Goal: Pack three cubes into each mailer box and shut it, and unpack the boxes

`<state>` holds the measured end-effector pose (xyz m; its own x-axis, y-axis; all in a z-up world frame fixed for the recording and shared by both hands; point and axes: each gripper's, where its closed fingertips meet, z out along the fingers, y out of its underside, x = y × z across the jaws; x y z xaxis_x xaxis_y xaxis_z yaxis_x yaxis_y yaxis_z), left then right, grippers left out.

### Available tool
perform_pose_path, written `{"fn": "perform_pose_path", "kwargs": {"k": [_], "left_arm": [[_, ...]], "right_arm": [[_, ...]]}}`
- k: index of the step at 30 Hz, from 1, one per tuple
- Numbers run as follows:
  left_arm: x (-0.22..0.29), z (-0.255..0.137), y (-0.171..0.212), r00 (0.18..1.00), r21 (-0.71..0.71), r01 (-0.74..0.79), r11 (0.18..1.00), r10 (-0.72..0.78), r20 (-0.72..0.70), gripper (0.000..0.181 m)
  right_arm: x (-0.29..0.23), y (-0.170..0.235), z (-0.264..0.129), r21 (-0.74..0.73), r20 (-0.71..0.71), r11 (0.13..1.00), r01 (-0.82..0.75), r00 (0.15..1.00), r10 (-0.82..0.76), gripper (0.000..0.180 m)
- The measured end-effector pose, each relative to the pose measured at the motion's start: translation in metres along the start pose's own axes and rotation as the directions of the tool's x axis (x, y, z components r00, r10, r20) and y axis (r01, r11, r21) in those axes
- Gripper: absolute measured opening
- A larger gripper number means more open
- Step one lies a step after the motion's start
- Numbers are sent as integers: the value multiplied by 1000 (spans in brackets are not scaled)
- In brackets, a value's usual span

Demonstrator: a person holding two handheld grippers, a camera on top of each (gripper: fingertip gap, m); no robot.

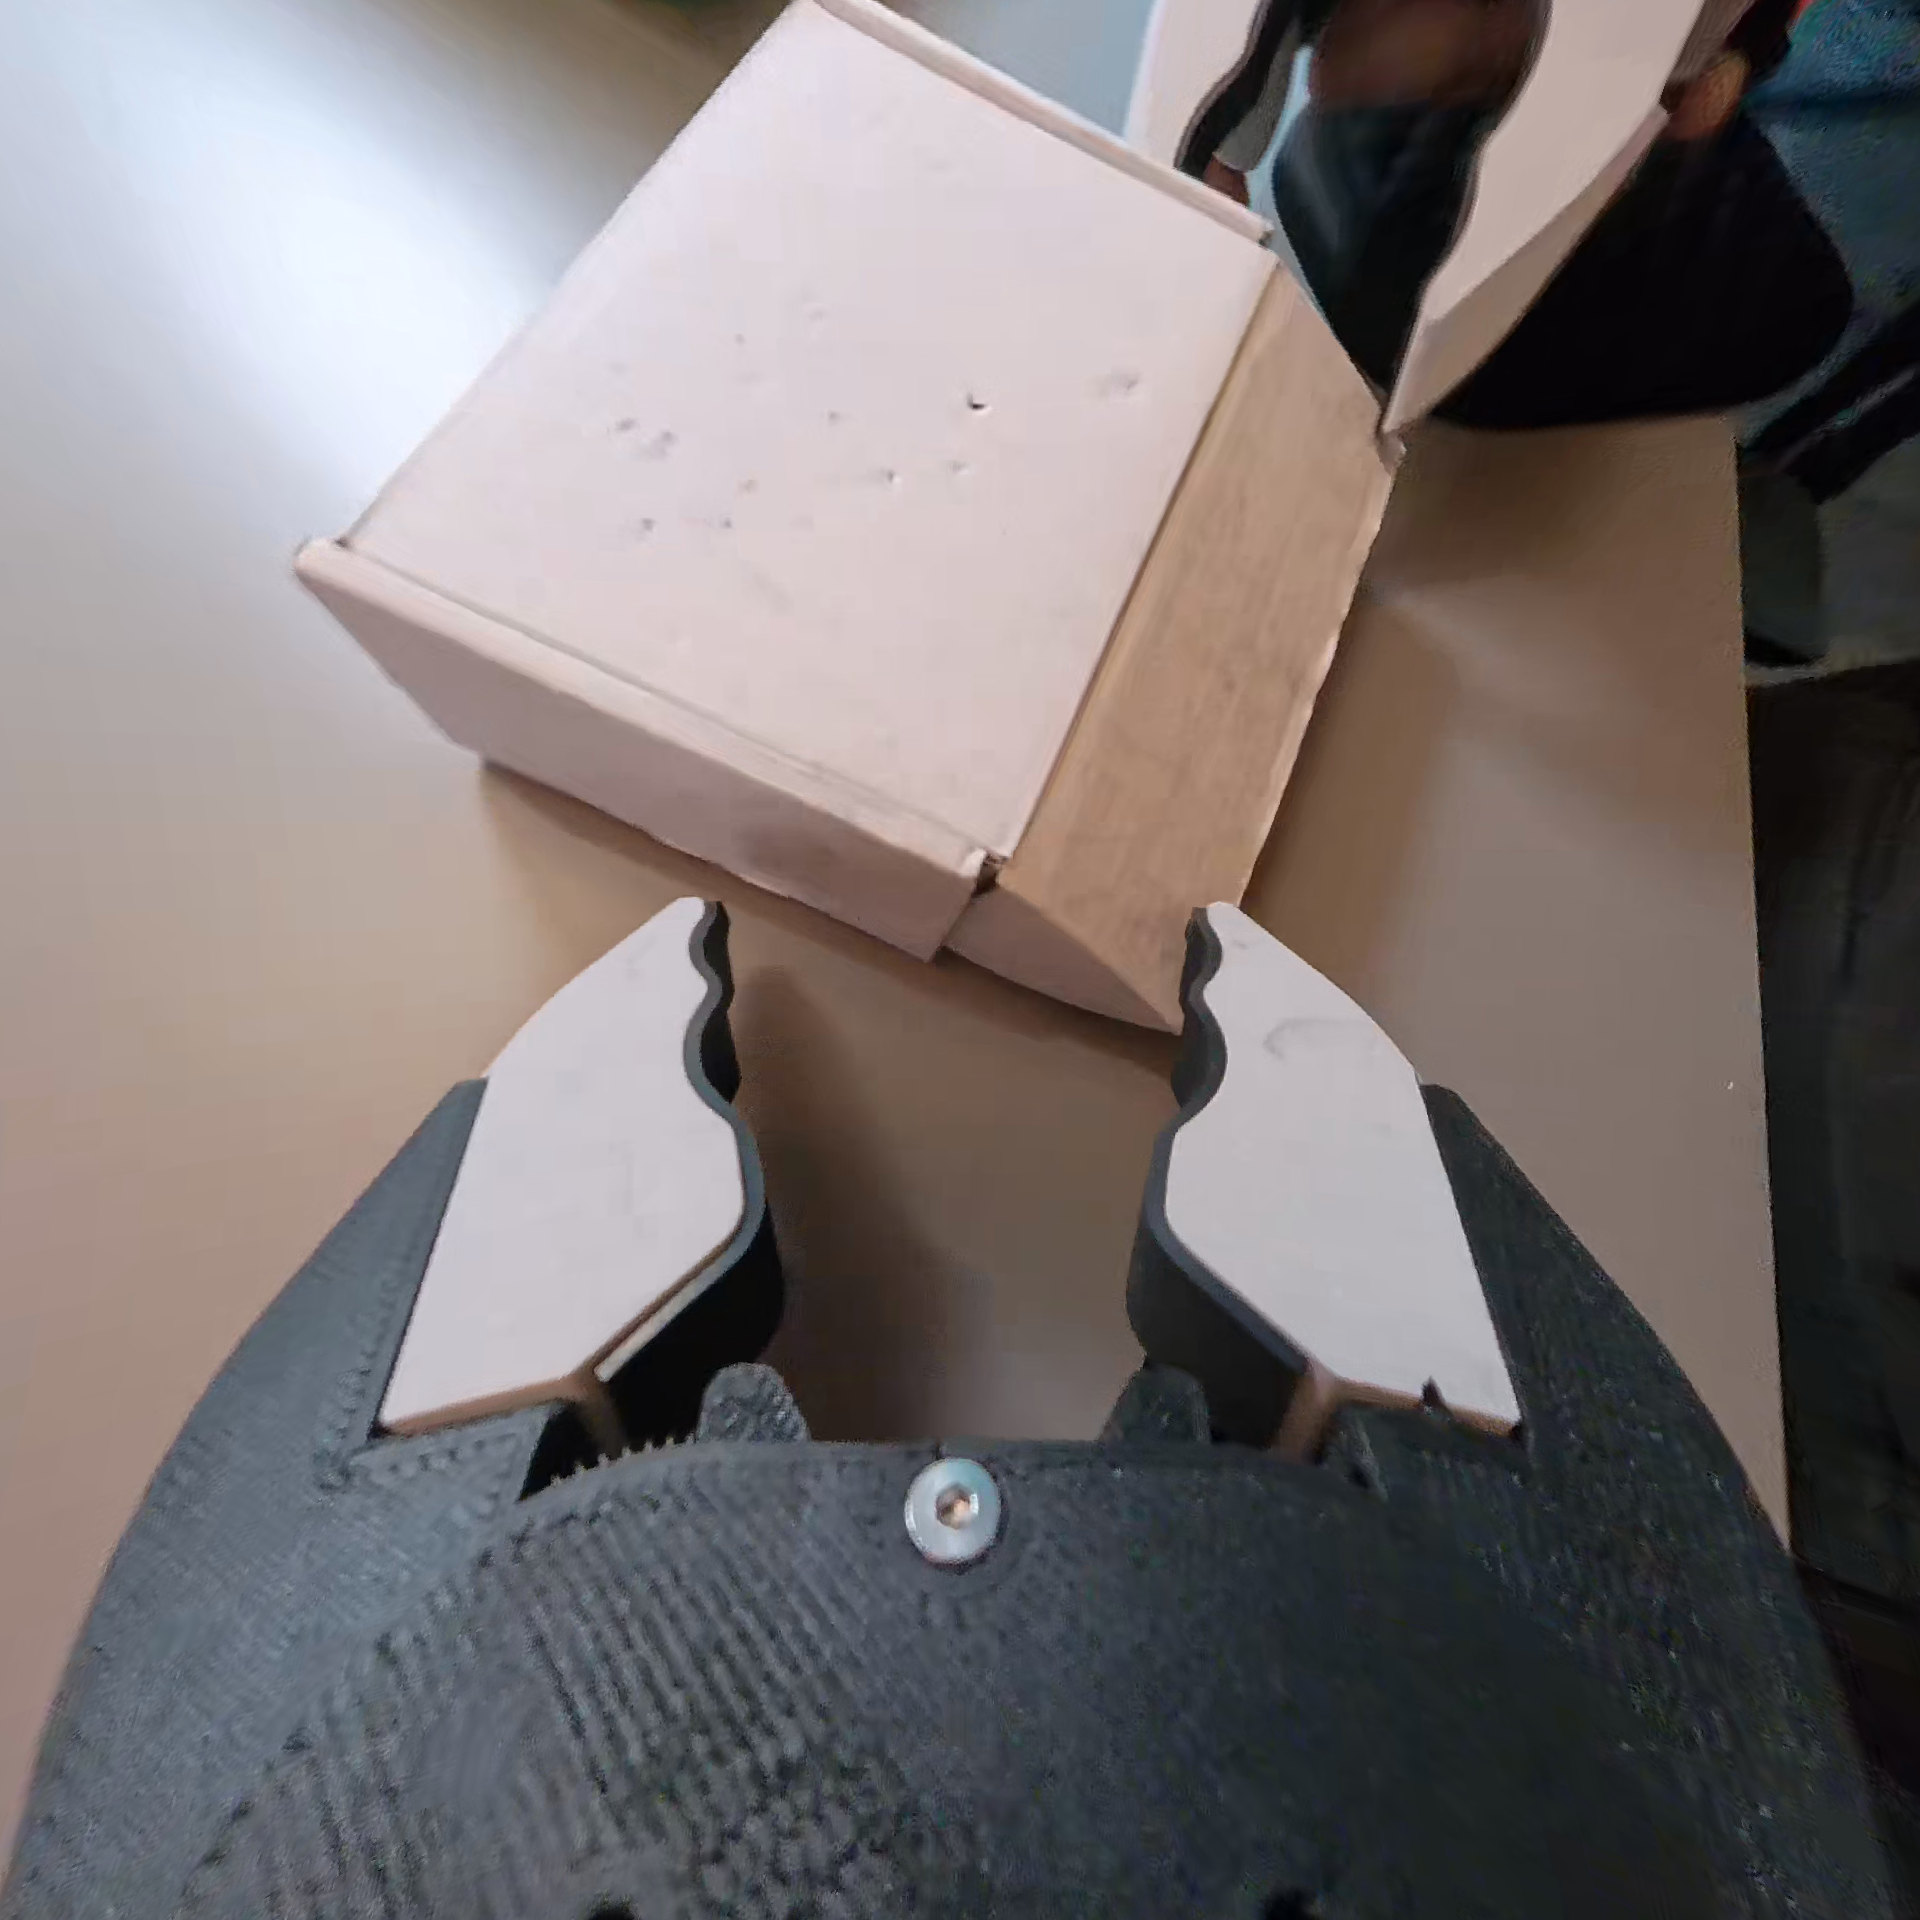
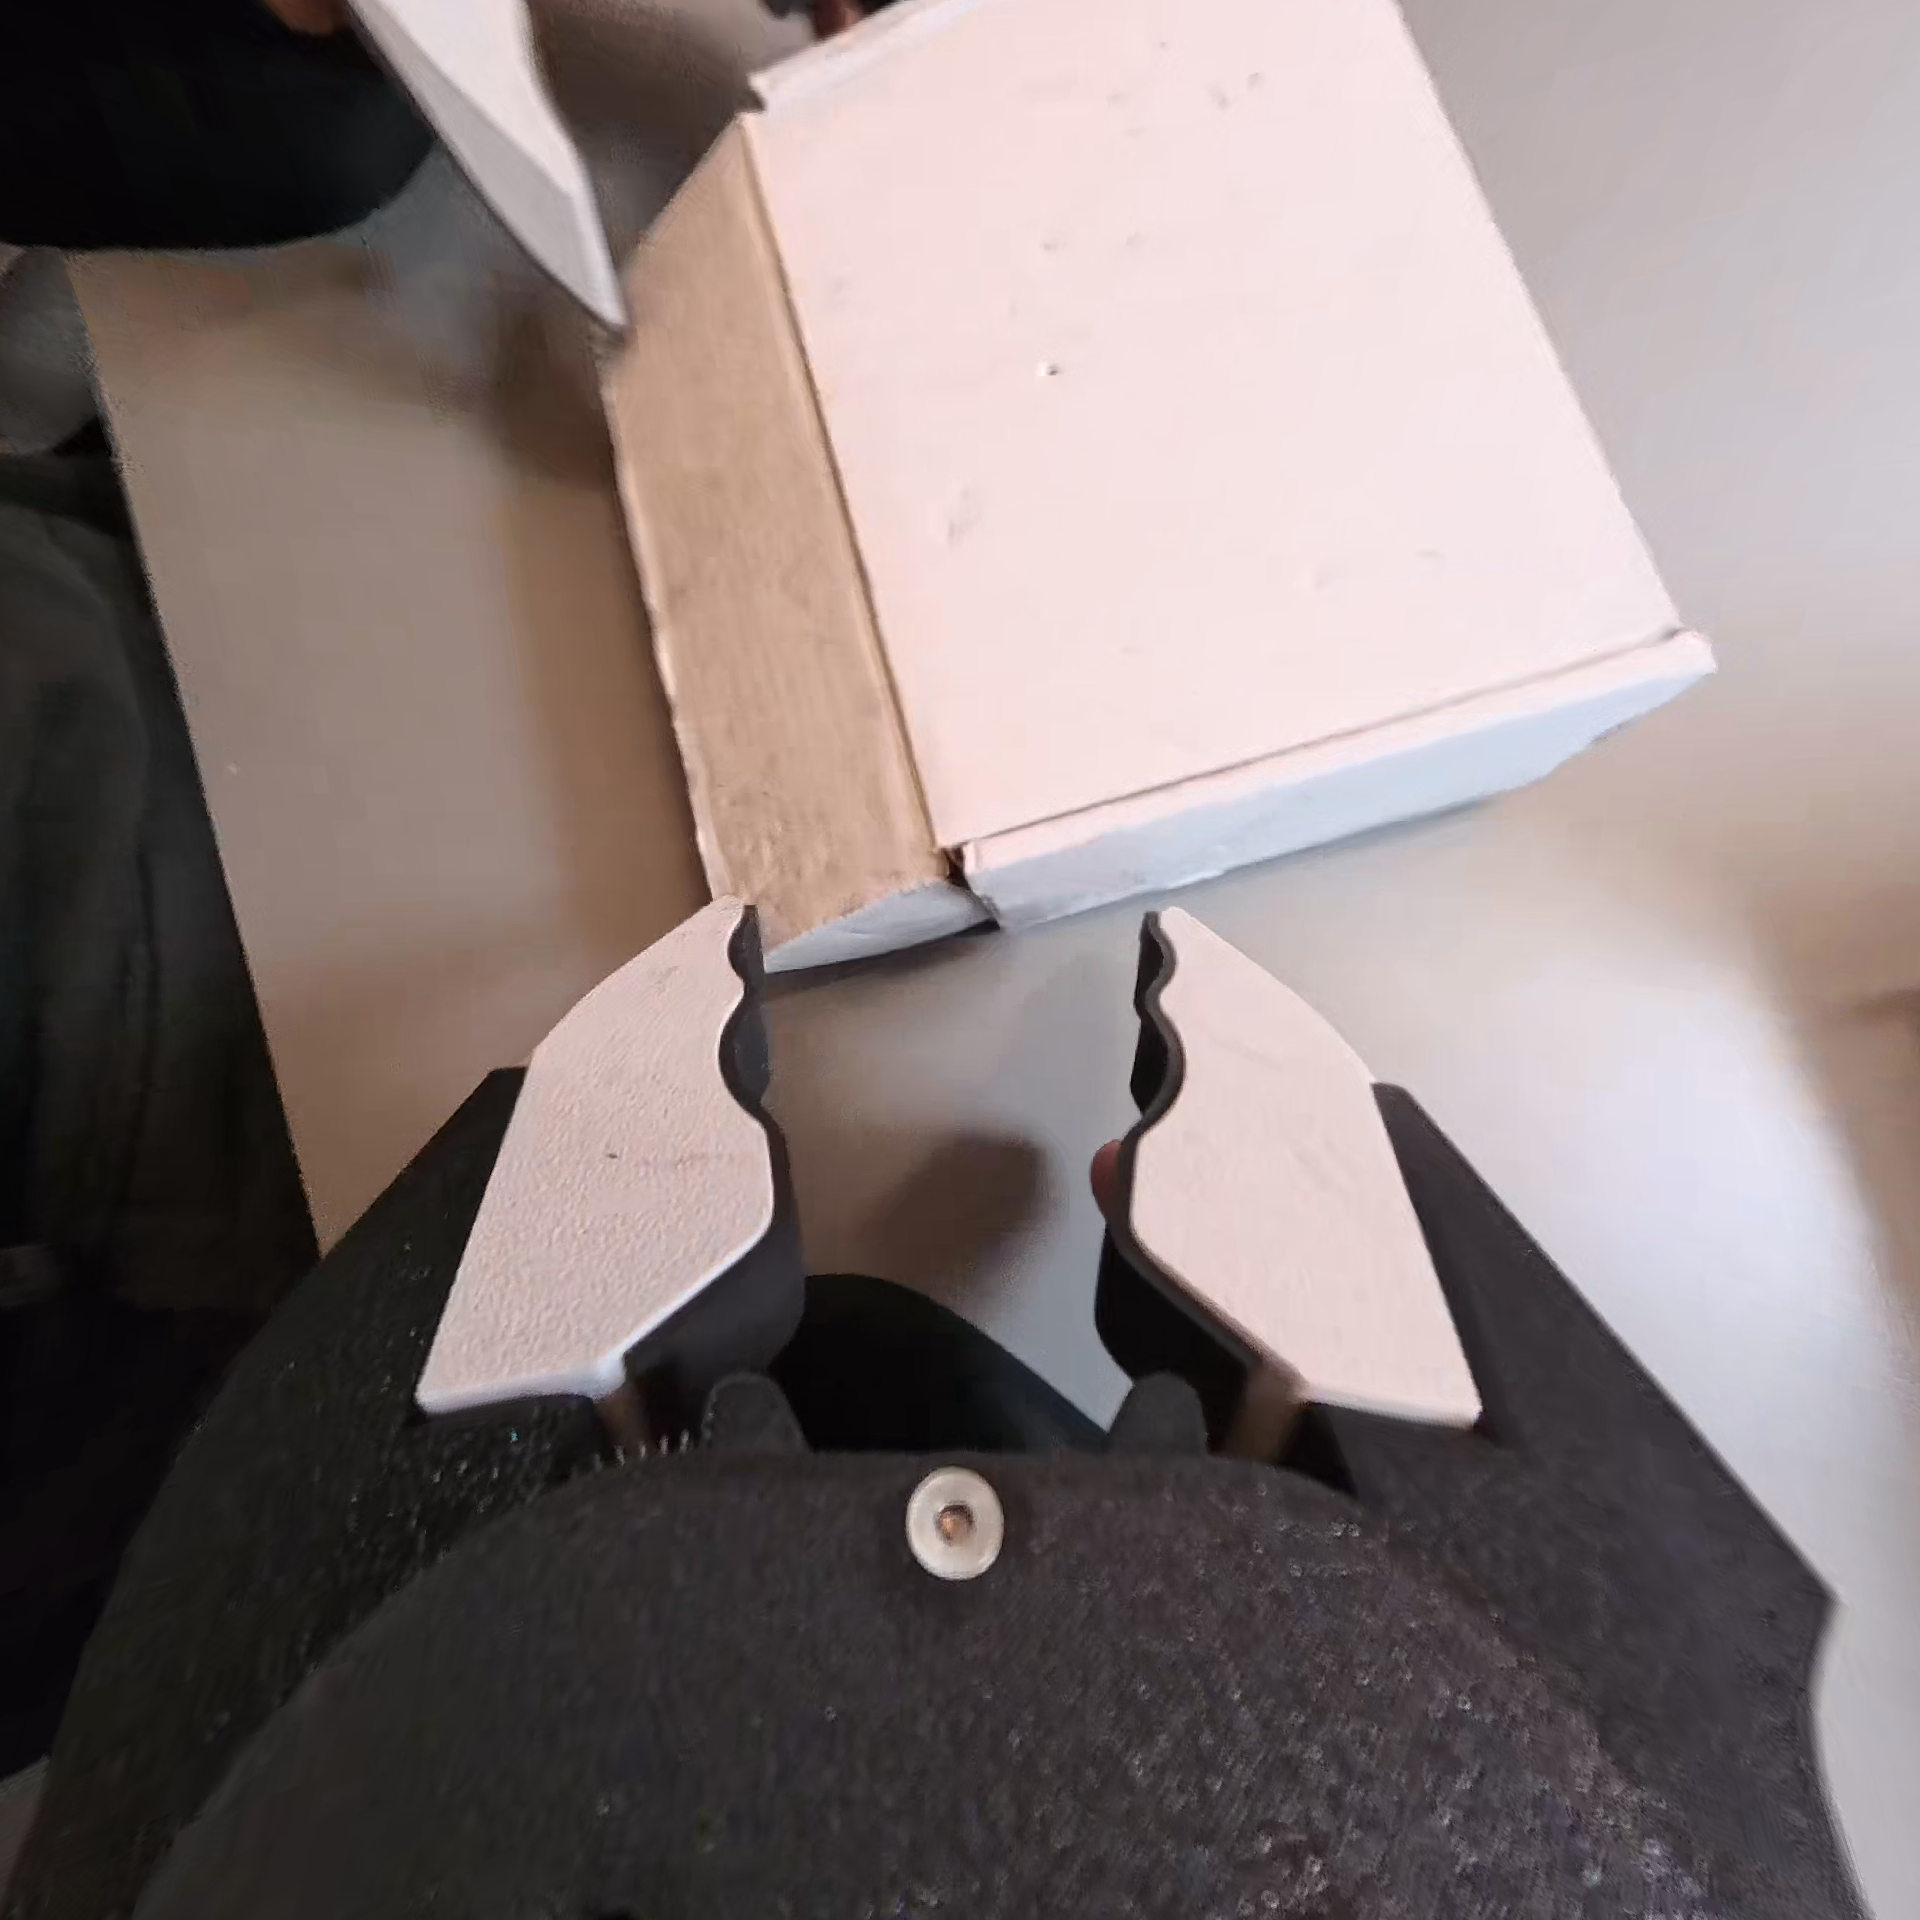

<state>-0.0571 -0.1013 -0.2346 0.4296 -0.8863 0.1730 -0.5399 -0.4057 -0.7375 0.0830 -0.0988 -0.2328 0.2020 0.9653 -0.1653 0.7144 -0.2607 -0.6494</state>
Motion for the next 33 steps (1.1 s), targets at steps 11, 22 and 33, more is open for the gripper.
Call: {"fn": "perform_pose_path", "kwargs": {"k": [11,22,33], "left_arm": [[-16,18,4,941,-65,-273,960,280,191,52],[-21,19,4,916,-47,-312,949,313,252,41],[-21,16,6,923,-48,-302,952,305,236,39]], "right_arm": [[28,0,11,-56,-117,952,301,945,-306,43],[34,0,13,-23,-137,911,412,901,-411,29],[39,2,9,9,-244,873,488,848,-471,9]]}}
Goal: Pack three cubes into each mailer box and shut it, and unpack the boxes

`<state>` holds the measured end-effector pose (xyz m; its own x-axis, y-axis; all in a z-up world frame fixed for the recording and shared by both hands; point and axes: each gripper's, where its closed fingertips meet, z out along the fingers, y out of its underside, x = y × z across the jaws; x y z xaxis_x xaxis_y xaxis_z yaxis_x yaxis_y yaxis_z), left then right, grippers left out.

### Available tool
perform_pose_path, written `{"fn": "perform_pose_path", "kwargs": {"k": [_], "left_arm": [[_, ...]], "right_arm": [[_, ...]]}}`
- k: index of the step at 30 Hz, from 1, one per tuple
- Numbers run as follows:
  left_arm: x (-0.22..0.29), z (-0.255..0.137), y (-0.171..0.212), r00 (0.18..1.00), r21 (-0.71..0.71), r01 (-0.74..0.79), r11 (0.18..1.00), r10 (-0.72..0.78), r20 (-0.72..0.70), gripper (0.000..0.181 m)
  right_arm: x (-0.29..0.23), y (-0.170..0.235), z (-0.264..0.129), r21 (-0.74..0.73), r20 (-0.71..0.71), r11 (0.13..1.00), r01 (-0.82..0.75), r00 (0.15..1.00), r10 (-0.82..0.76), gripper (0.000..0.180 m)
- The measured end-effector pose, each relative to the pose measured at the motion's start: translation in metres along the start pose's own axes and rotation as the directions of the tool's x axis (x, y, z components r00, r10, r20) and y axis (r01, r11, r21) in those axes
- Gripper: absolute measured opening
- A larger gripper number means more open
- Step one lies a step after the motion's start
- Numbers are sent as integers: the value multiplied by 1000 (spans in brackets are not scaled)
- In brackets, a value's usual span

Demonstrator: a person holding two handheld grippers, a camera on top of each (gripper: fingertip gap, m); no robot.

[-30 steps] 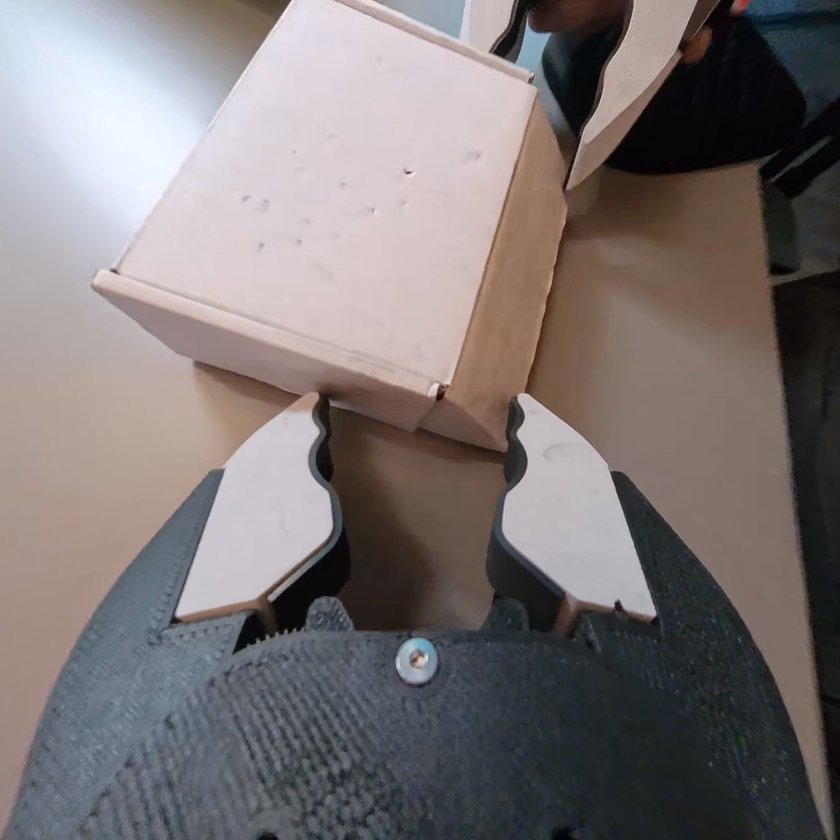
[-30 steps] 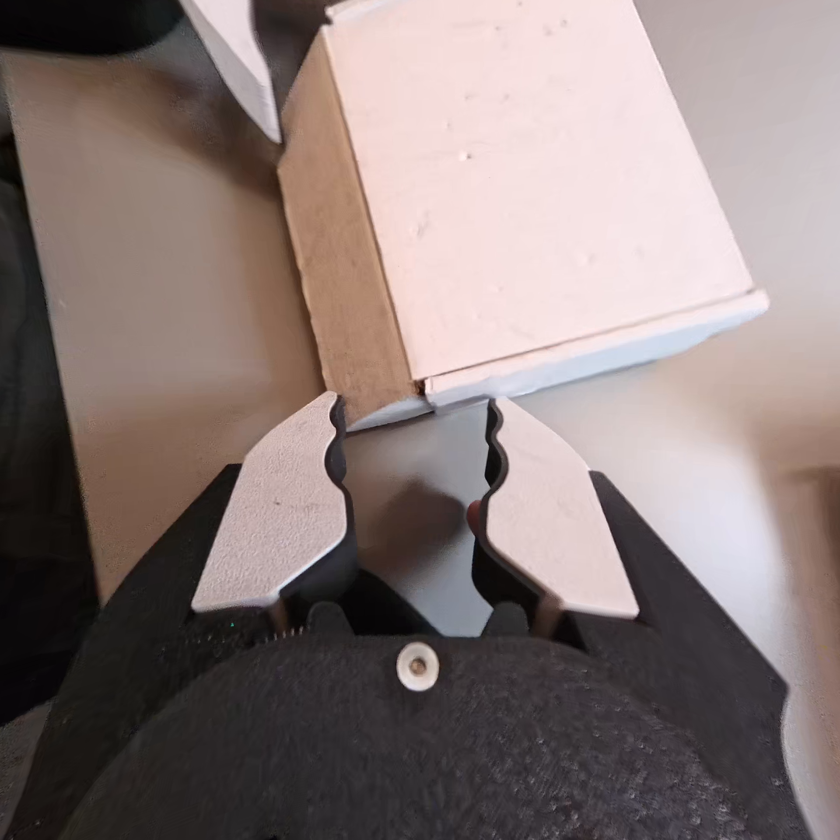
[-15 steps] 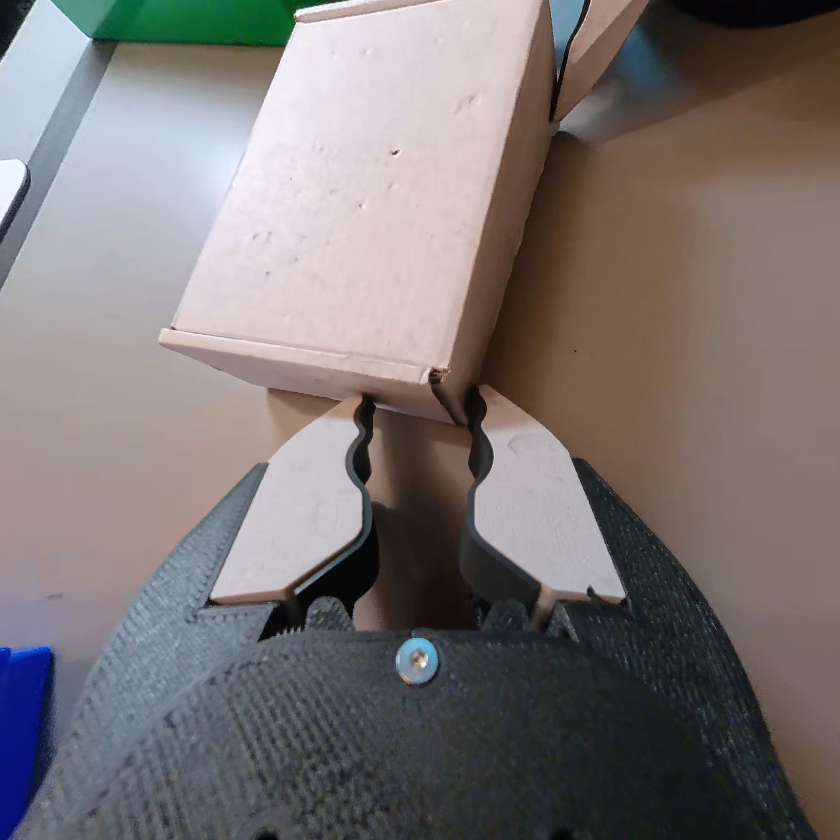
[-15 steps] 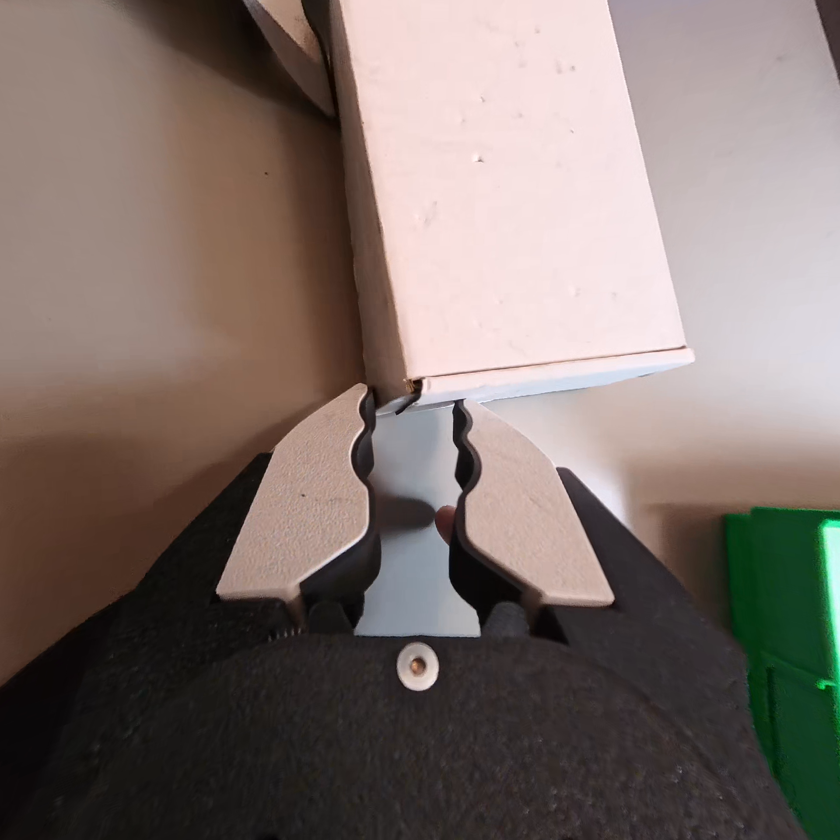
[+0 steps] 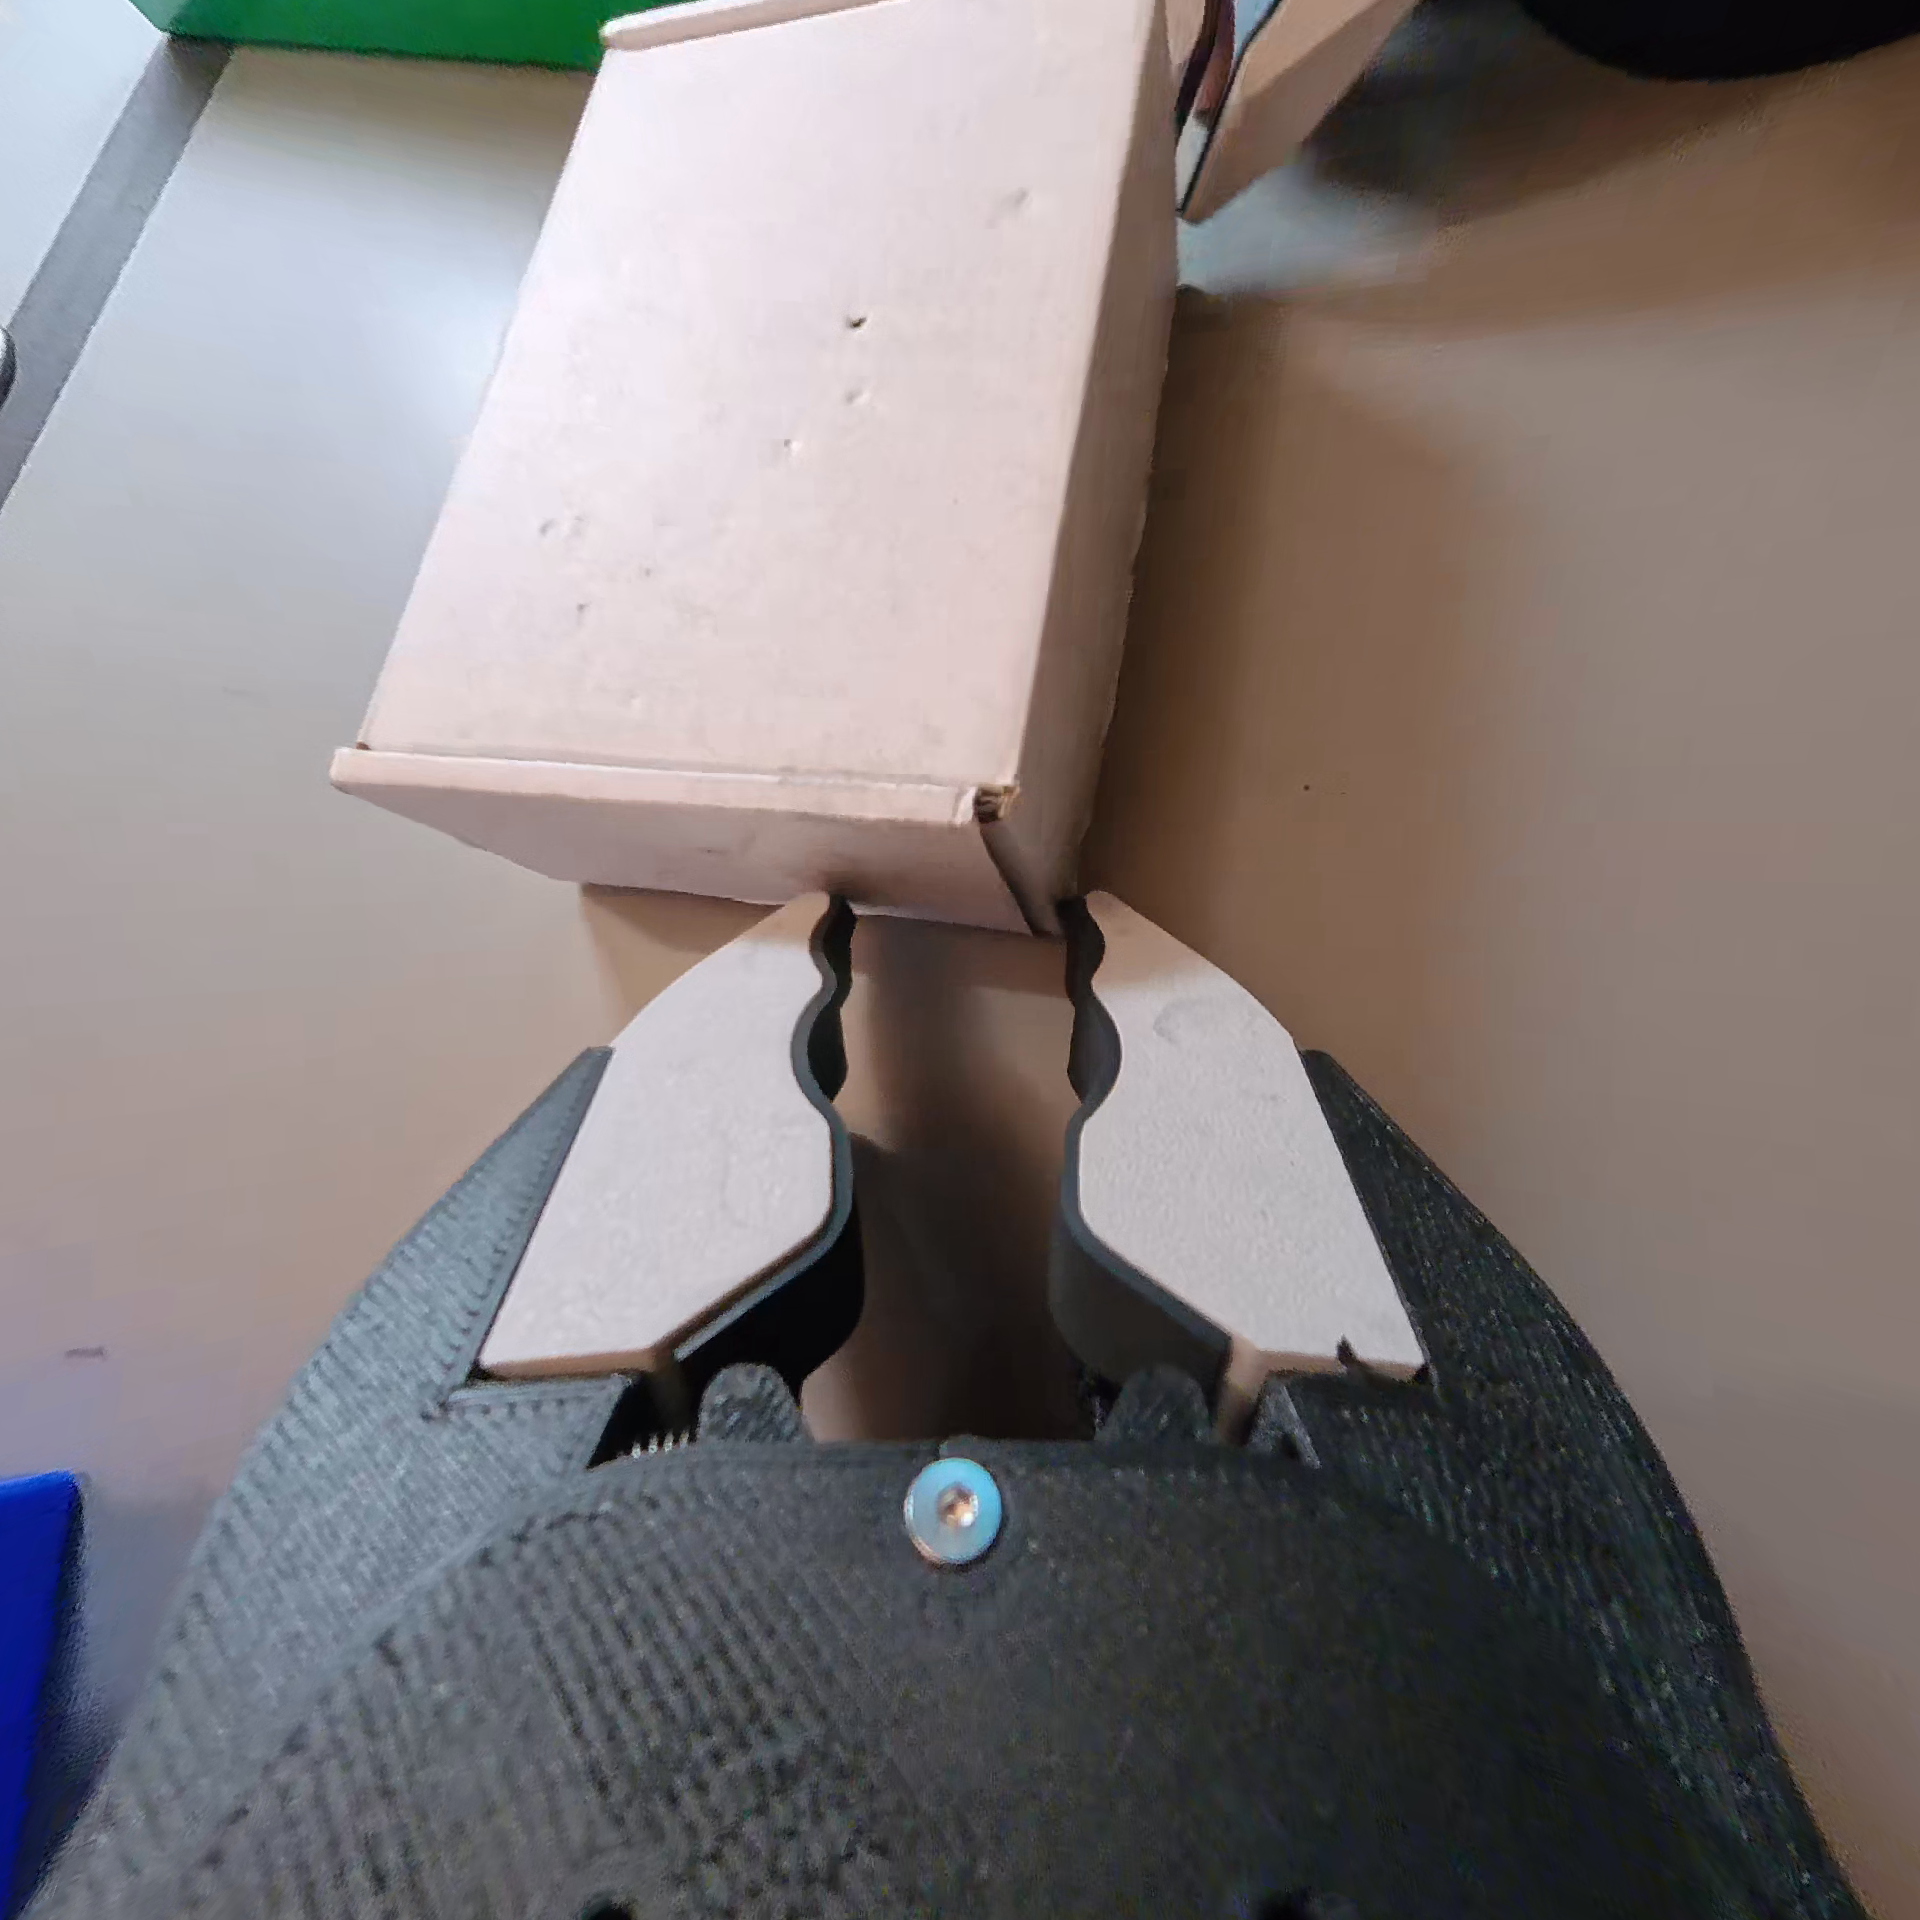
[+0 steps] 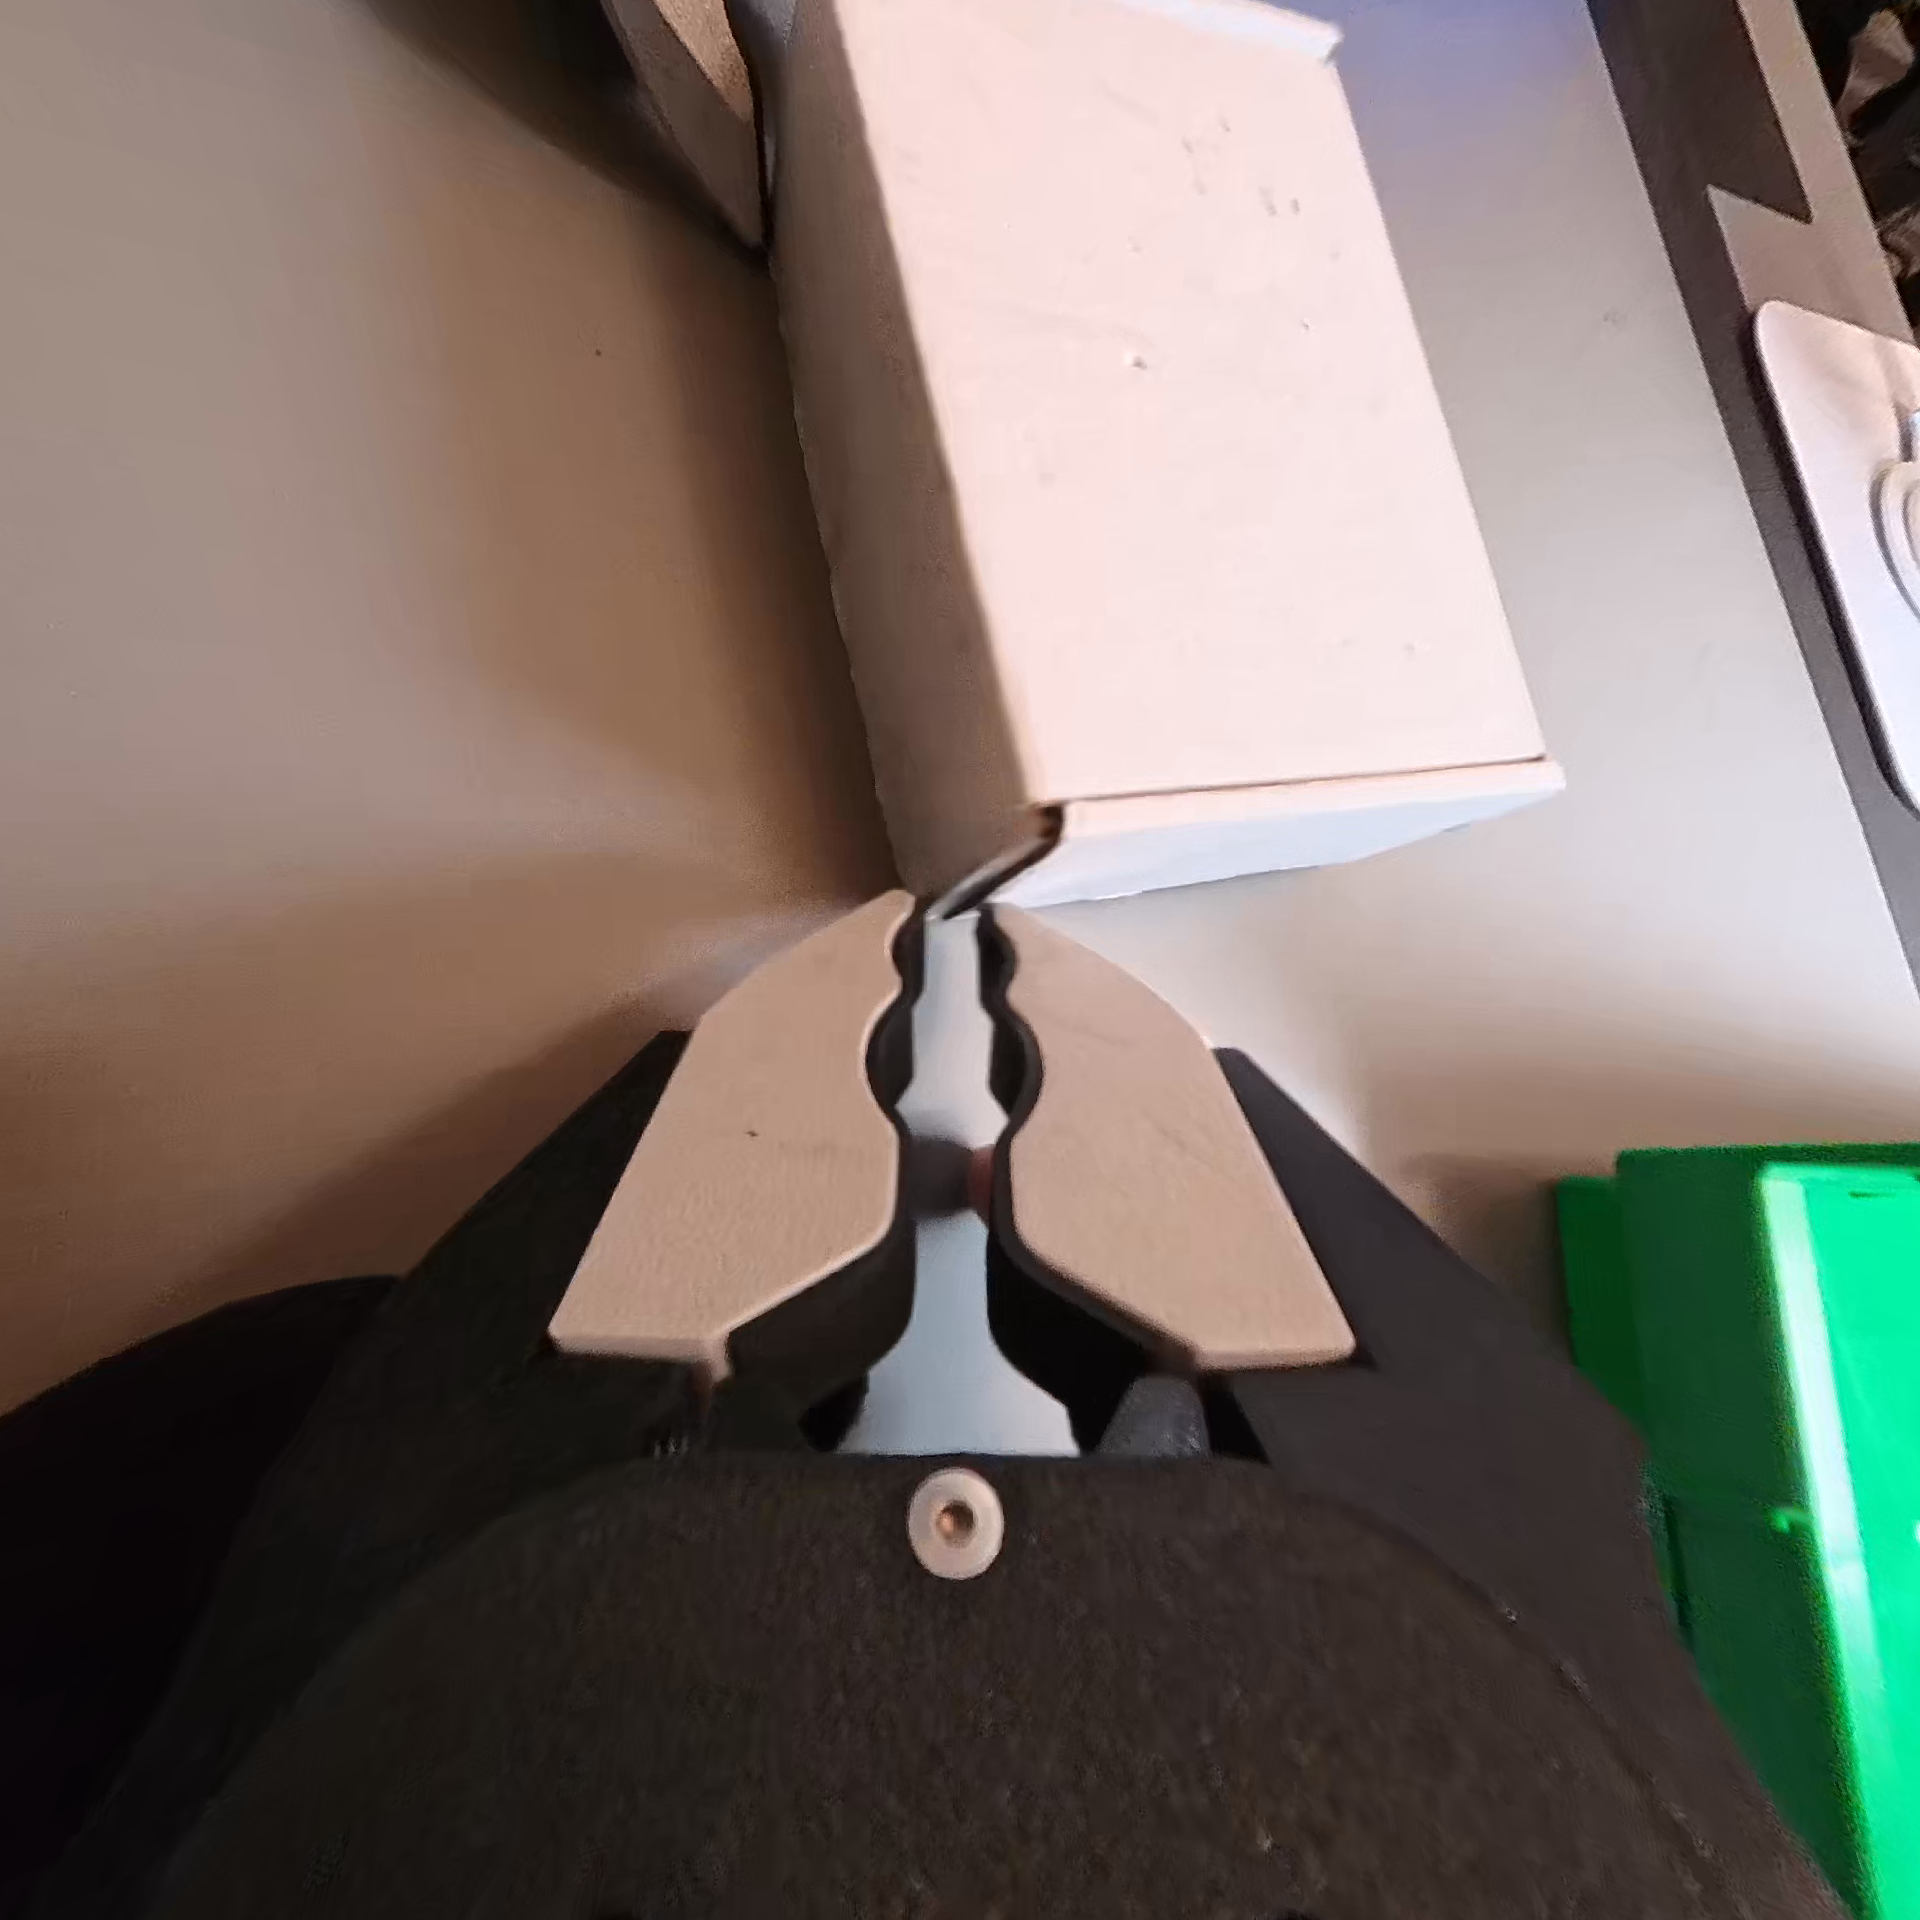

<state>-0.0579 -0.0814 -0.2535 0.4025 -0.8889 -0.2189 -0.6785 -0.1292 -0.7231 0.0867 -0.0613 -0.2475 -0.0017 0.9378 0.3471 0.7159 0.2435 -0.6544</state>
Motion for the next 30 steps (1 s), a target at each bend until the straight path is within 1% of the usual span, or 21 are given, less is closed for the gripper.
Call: {"fn": "perform_pose_path", "kwargs": {"k": [1,3,5,6,7,11,14,16,17,18,20,23,25,27,29,30], "left_arm": [[1,0,0,1000,6,-7,1000,7,-5,39],[1,-1,-1,1000,17,-22,1000,22,-10,38],[-1,1,-1,1000,10,-15,1000,15,-1,38],[-3,1,-1,1000,-1,-13,1000,13,8,38],[-3,1,0,1000,-10,-12,1000,13,10,34],[-8,1,4,999,-23,15,1000,-14,32,24],[-16,0,7,996,-43,-12,999,16,90,20],[-18,0,9,997,-45,15,999,-11,79,20],[-19,0,8,997,-37,42,998,-39,65,20],[-20,-2,6,996,-21,60,998,-59,65,22],[-22,-7,2,995,10,75,997,-76,64,35],[-23,-15,-5,990,65,136,989,-139,37,52],[-25,-20,-11,982,110,183,977,-186,21,60],[-27,-27,-18,976,159,211,964,-217,22,68],[-31,-34,-21,970,197,223,955,-236,48,78],[-32,-37,-20,968,211,226,951,-244,61,79]], "right_arm": [[1,0,-2,-3,-2,1000,-2,1000,2,4],[1,-1,-3,-1,18,999,-35,999,35,12],[3,2,1,-34,18,998,-52,998,53,21],[6,2,3,-39,5,998,-55,998,55,18],[10,1,4,-35,-9,998,-54,998,54,11],[16,-2,10,-52,-22,997,-57,998,56,9],[16,-5,14,-55,-40,997,-49,998,47,9],[16,-6,15,-62,-36,996,-64,997,62,9],[14,-5,13,-91,-13,994,-65,998,64,9],[13,-4,9,-131,22,989,-73,997,76,13],[19,-11,-4,-199,59,976,-86,993,100,43],[44,-46,-17,-202,36,977,-73,996,82,76],[55,-66,-10,-241,48,969,-60,996,74,98],[61,-72,7,-314,87,949,-36,994,66,109],[66,-72,26,-385,134,923,-18,988,75,114],[67,-71,34,-413,163,911,-11,983,86,116]]}}
